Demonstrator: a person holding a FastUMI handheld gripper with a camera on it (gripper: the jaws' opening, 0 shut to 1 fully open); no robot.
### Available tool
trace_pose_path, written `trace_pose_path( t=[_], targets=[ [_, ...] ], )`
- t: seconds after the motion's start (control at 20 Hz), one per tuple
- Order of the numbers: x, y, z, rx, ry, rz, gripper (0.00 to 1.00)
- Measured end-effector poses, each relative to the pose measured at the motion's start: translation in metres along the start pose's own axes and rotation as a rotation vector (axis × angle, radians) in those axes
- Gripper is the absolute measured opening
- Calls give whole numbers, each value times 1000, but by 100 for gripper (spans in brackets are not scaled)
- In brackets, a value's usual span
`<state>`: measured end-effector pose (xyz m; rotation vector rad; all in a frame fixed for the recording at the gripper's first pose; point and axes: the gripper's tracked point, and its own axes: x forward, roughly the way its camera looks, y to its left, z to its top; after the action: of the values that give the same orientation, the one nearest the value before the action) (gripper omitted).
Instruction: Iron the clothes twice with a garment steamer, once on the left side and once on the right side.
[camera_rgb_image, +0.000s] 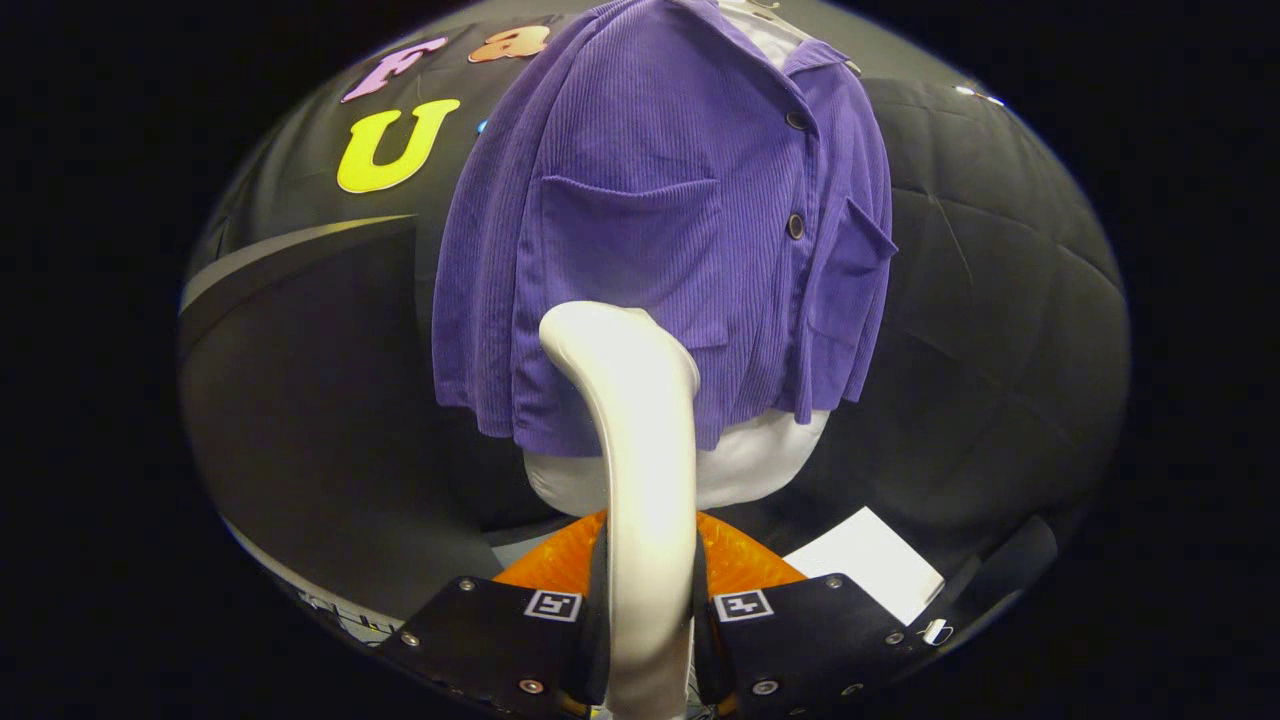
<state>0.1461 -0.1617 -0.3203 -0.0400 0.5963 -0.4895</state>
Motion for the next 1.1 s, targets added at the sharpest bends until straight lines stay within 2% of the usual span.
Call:
trace_pose_path(
  t=[0.25, 0.6, 0.95, 1.1],
  targets=[
    [-21, -14, -1, 21, 8, 25, 34],
    [-77, -71, 35, 61, -83, 112, 34],
    [-140, -139, 96, 108, -238, 175, 34],
    [-158, -164, 134, 122, -316, 172, 33]
  ],
)
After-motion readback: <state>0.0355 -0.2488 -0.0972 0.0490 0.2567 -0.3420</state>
